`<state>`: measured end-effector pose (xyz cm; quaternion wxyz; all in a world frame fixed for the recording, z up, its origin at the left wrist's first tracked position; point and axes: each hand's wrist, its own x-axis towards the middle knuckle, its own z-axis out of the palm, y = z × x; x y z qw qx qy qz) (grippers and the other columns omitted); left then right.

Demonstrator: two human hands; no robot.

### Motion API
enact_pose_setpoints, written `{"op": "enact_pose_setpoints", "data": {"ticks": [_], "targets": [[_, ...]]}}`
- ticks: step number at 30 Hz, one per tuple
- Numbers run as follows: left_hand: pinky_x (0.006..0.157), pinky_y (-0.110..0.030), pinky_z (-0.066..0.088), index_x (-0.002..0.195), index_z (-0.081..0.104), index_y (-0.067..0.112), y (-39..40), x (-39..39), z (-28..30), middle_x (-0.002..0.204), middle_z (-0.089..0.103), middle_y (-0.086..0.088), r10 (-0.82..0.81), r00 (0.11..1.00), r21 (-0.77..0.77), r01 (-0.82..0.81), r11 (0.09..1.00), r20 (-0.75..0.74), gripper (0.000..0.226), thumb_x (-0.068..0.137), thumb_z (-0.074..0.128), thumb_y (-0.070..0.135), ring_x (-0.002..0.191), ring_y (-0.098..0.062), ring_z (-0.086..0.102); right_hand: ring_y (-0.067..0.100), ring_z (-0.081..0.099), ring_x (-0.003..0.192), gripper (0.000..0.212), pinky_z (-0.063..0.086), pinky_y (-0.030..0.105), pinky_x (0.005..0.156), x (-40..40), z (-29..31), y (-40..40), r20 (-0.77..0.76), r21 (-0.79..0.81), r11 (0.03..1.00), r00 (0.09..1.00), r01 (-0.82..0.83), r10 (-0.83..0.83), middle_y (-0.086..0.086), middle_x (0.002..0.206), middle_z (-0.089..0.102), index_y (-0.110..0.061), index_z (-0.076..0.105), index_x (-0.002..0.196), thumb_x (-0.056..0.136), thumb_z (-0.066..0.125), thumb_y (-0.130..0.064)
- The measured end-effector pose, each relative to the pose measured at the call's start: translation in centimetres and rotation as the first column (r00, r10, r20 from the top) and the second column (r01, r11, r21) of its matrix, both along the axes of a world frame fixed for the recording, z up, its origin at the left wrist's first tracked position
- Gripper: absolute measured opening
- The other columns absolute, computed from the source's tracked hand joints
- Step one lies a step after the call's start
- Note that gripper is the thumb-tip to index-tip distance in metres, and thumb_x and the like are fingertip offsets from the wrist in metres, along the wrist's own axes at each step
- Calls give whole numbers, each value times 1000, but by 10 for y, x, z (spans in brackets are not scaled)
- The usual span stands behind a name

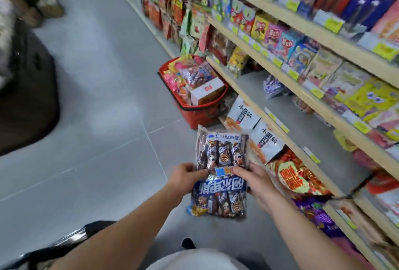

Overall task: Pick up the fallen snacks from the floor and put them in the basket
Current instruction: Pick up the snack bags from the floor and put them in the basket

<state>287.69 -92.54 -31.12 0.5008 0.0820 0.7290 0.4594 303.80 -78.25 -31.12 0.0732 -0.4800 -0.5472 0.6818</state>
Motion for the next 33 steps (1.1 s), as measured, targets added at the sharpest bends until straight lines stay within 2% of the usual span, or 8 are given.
{"op": "enact_pose_setpoints", "data": {"ticks": [4,10,14,20,22,26,29,33], "targets": [[56,-23,54,106,63,6,-4,-57,-6,93,74,-7,104,994,-21,-103,994,27,28,84,74,19,75,-13,72,20,73,87,17,55,34,76,-72,-3,8,8,-35,996,997,-80,80,5,95,78,-14,68,103,87,73,-18],[61,-28,58,106,62,4,14,-137,-18,94,75,-9,229,973,-51,-227,972,27,29,85,74,19,79,-17,74,23,74,89,23,56,35,78,-172,-21,48,34,-80,971,973,-225,228,4,93,78,-13,67,107,87,74,-21],[73,-37,60,107,61,5,45,-193,-26,95,75,-10,294,956,-48,-292,955,16,33,83,75,23,85,-21,75,22,75,88,19,56,35,77,-244,-28,89,0,-106,946,951,-308,310,4,92,78,-12,67,105,89,72,-20],[65,-30,58,106,61,6,90,-263,-15,93,76,-8,415,909,-61,-414,908,13,28,86,73,22,80,-19,75,20,75,86,20,56,35,78,-341,-29,143,3,-147,900,910,-411,416,3,91,79,-11,68,107,89,71,-19],[65,-30,59,105,61,6,101,-289,-12,92,76,-8,443,897,-68,-441,895,11,26,86,73,21,80,-19,75,20,74,85,19,57,36,78,-373,-30,158,8,-161,891,902,-424,431,2,90,79,-11,68,107,89,71,-18],[79,-41,61,100,64,9,115,-338,-15,94,76,-9,460,886,-62,-463,884,-49,22,85,75,21,83,-22,75,20,74,86,14,57,37,78,-427,-34,174,4,-165,878,890,-450,457,0,90,79,-15,70,104,91,70,-18],[75,-38,61,99,64,10,126,-385,-22,93,76,-8,467,882,-76,-471,879,-66,22,84,75,23,81,-22,75,20,73,87,13,57,40,83,-475,-38,184,3,-167,873,885,-458,465,-3,91,78,-19,69,104,91,70,-17],[72,-35,61,103,63,9,136,-465,-34,92,76,-7,451,892,-85,-452,888,-35,27,84,76,23,79,-20,75,21,74,89,15,58,41,88,-551,-44,195,25,-188,882,896,-432,444,1,91,78,-13,68,105,91,70,-17]]}}
